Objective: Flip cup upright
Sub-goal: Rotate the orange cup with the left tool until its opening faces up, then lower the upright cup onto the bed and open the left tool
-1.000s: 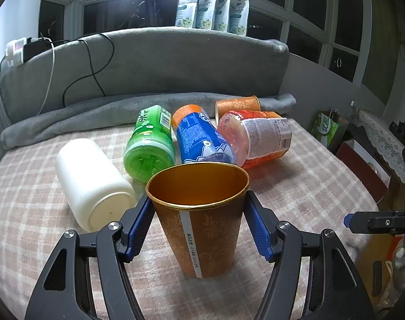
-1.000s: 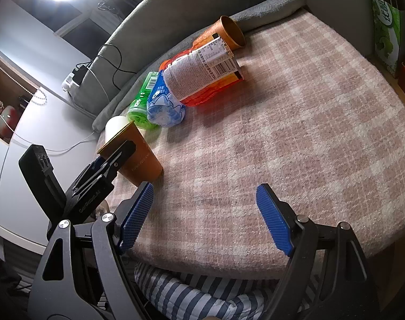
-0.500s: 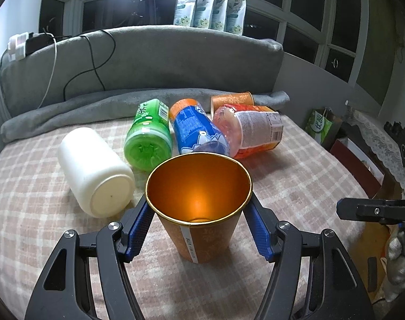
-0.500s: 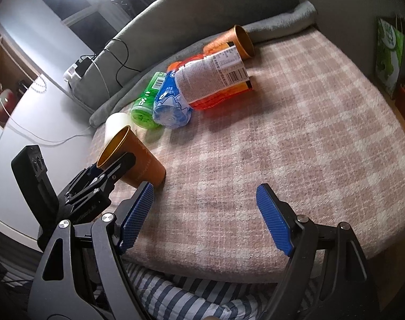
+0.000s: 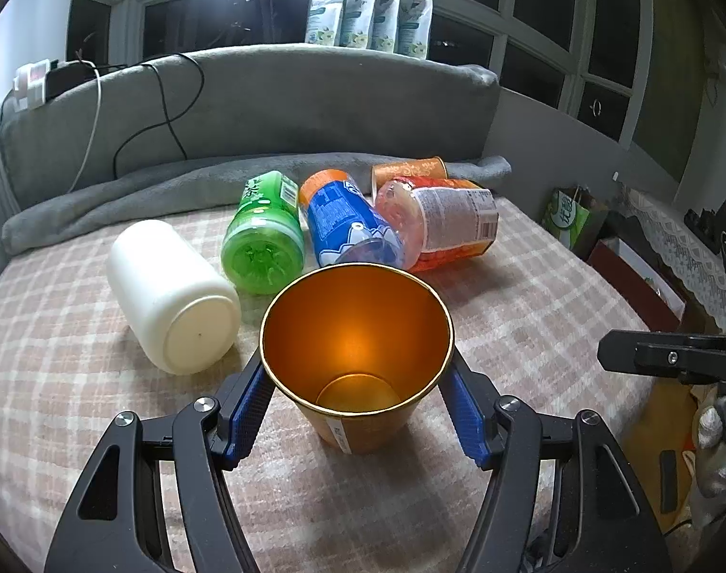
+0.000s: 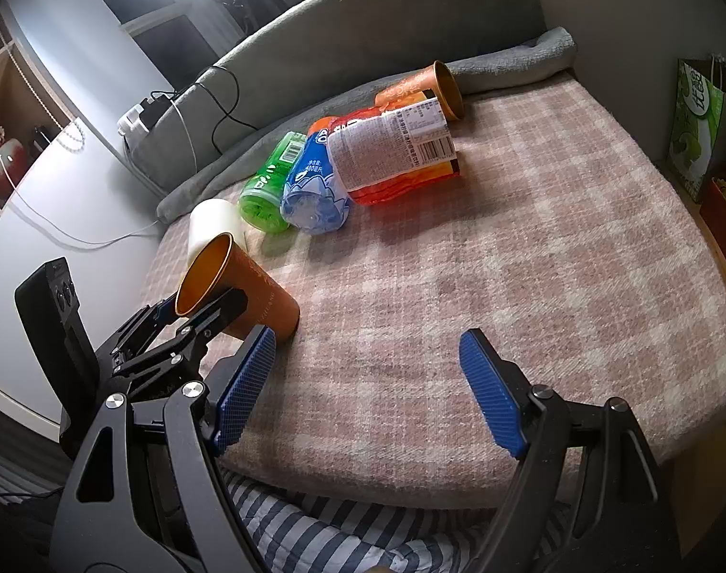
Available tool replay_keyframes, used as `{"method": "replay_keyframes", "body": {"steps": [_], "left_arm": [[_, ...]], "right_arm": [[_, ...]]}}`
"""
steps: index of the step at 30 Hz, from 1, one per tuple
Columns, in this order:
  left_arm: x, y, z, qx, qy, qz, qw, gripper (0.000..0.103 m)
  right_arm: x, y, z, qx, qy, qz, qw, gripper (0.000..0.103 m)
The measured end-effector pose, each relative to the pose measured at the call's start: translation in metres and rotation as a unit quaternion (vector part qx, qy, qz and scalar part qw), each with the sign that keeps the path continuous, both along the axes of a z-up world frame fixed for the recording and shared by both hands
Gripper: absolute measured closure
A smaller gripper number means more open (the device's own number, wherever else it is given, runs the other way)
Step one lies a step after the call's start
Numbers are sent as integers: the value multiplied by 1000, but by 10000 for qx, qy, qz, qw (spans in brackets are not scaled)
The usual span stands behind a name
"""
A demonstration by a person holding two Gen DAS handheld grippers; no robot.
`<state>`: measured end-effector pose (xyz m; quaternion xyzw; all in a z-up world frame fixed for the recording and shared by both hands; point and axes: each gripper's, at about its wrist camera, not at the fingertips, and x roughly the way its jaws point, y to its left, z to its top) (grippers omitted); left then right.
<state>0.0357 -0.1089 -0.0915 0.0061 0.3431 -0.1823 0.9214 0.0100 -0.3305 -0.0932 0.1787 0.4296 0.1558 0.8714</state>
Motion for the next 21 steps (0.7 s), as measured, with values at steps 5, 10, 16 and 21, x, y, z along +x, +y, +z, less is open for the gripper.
{"method": "replay_keyframes", "body": {"steps": [5,10,16,21], "left_arm": [[-3,-1,-1,28,4,-34,10000,37],[-4,-1,-1,8,28,-32,10000,36],[-6,0,-1,24,104,-101,9999,32],[-12,6,-1,-27,140,-121,9998,23]], "right_arm": [[-1,1,0,3,-9,-2,10000,21],[-1,1,0,4,-14,-2,10000,21],[-2,3,4,-30,-56,26,10000,21],[-4,8,11,-105,-242,48,9996,21]]}}
